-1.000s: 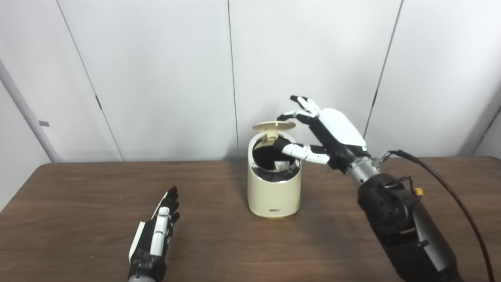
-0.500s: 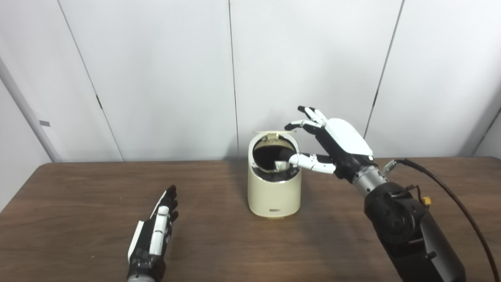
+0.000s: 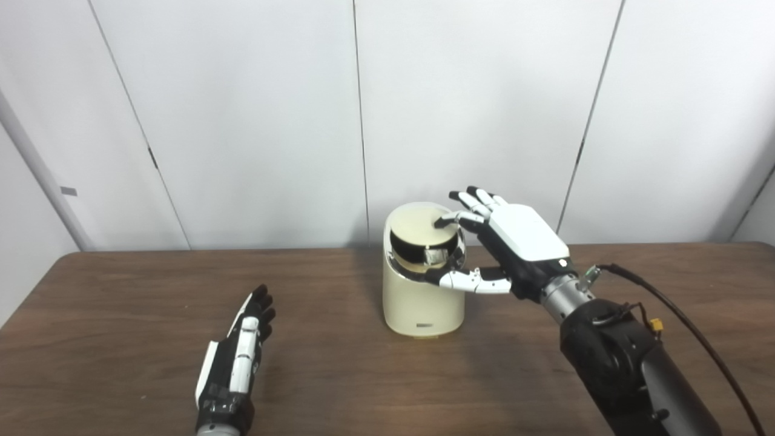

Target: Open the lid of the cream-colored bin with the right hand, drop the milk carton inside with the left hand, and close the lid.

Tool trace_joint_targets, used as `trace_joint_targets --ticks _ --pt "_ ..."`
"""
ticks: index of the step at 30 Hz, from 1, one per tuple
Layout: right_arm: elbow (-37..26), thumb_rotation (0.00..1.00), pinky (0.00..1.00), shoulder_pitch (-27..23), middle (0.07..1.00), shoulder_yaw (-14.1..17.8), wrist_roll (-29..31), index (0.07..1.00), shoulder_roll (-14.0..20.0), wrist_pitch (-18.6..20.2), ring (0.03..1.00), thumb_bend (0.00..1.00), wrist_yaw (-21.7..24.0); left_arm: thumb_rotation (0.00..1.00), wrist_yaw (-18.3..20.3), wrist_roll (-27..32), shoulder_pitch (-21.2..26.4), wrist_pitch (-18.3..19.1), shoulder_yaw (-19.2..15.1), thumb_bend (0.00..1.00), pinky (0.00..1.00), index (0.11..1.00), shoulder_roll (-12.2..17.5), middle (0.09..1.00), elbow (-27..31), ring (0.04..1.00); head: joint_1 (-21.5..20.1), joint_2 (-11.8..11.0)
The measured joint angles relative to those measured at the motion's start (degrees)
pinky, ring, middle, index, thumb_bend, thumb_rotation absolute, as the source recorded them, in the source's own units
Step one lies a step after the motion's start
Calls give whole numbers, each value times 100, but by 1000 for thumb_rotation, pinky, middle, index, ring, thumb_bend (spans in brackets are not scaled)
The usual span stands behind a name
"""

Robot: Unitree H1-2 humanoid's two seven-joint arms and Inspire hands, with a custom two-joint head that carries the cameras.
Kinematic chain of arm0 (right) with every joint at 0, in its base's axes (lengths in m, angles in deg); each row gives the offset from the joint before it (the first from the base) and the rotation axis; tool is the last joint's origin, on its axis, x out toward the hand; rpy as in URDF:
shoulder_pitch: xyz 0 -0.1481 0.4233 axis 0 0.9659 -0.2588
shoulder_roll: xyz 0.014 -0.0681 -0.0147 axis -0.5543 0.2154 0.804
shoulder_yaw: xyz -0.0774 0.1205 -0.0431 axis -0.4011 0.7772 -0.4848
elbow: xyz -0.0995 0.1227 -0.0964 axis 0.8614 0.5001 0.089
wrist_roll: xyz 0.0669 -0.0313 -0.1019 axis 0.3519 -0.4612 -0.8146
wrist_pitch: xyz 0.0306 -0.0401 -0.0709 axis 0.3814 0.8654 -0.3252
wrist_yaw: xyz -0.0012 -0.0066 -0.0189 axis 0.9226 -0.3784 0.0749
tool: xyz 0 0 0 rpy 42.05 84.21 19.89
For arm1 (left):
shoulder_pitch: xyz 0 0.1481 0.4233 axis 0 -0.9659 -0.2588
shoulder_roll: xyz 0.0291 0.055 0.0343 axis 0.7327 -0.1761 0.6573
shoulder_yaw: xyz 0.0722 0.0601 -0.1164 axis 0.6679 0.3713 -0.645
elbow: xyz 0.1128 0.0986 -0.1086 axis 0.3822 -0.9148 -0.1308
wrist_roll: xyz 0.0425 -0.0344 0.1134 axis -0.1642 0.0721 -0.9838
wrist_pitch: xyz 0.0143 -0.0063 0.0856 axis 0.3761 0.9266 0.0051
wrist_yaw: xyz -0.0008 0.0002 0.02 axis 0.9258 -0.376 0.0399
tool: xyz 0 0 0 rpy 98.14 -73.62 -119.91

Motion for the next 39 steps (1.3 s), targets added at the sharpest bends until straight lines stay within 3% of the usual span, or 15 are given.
trace_joint_targets --ticks 14,26,39 --pt "-46 856 1000 12 965 -208 -574 760 -4 -137 1000 551 201 938 -31 -5 1 -1 1 496 958 973 -13 953 1 943 26 70" --pt "-167 875 1000 124 972 -164 -694 767 4 -276 1000 547 373 941 -28 -36 4 5 0 511 980 970 -13 949 43 950 70 229" --pt "-324 895 1000 190 979 -159 -1205 765 58 -317 1000 543 531 915 -32 25 6 21 -24 526 975 973 -31 950 53 949 88 316"
